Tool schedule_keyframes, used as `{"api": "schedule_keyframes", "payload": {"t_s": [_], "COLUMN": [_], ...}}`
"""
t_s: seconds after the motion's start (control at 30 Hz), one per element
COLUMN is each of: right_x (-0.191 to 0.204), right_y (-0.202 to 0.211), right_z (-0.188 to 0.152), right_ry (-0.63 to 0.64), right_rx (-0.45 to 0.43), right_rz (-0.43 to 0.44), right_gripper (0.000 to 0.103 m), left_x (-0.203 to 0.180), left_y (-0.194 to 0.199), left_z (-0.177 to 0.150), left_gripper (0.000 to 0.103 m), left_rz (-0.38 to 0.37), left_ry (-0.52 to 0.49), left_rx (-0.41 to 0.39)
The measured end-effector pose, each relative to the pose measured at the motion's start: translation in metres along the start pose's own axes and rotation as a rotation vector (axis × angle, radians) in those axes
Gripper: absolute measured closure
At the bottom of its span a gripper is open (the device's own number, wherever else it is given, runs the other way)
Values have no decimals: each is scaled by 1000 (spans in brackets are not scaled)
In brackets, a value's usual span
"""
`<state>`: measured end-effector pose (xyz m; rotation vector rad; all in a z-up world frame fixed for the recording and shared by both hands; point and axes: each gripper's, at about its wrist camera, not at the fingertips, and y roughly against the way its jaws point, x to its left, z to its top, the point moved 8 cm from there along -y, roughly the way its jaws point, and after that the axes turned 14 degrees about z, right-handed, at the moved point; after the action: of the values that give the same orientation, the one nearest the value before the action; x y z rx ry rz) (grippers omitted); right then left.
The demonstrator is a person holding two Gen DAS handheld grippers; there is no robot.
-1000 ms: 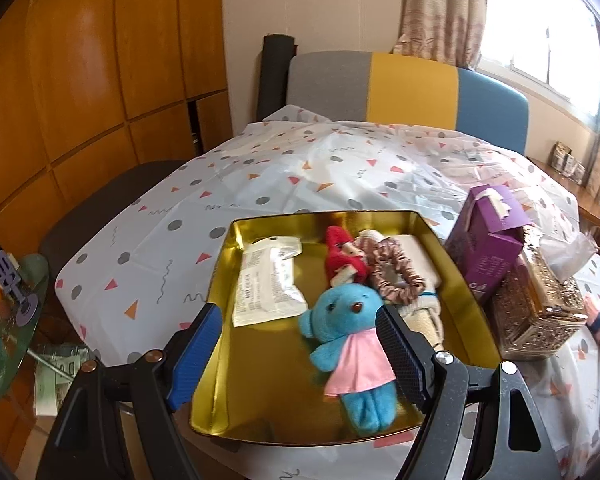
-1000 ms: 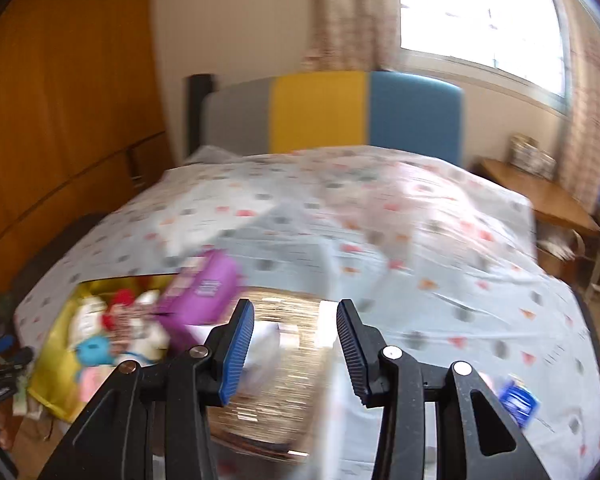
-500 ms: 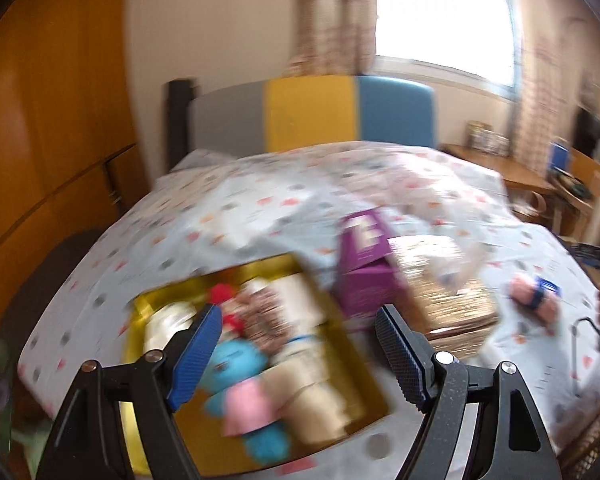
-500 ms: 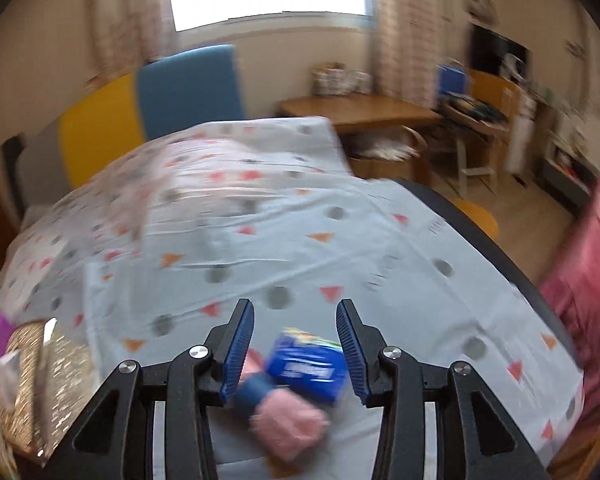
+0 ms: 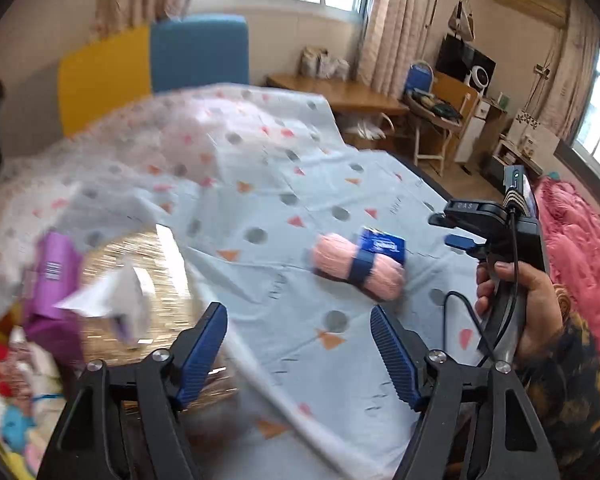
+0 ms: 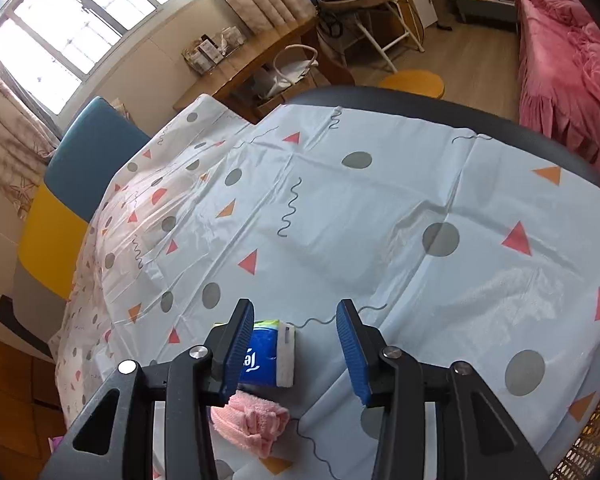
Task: Organize soft objects
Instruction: 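Move both tools back from the tray to the pink towel and tissue pack, then grasp the pink rolled towel with the left gripper while the right grasps the blue Tempo tissue pack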
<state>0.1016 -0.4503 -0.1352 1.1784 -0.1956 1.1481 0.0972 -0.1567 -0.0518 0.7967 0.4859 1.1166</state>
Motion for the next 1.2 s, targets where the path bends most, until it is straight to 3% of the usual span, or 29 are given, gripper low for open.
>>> {"api": "schedule_keyframes", "payload": {"t_s": [0.23,0.4,0.63,0.83,0.9,1.0,1.2], "right_x": [7,10,15,19,17,15,14], "right_y": [-6,-7,-9,-12,-14,-13,-17], "right_z": [-2,-1,-3,-7,-8,-7,-11], "right_ry": [17,17,13,32,22,14,15], "right_rx": [25,24,43,59,68,67,92], "right_rz": [27,40,86,87,91,91,93], "right_gripper": [60,60,60,60,60,60,60], "left_x": [-66,-86,-100,-110,-111,-104,-78], "left_y": [-80,-129,-173,-188,-184,-169,-134], "left_z": [7,13,21,21,18,10,-31], "left_gripper": [32,31,28,21,45,52,53], "left_rz": [-126,-126,-75,-37,-52,-88,-75], "left_ry": [111,215,269,174,109,40,-96], "left_rx": [220,330,397,360,345,331,323]}}
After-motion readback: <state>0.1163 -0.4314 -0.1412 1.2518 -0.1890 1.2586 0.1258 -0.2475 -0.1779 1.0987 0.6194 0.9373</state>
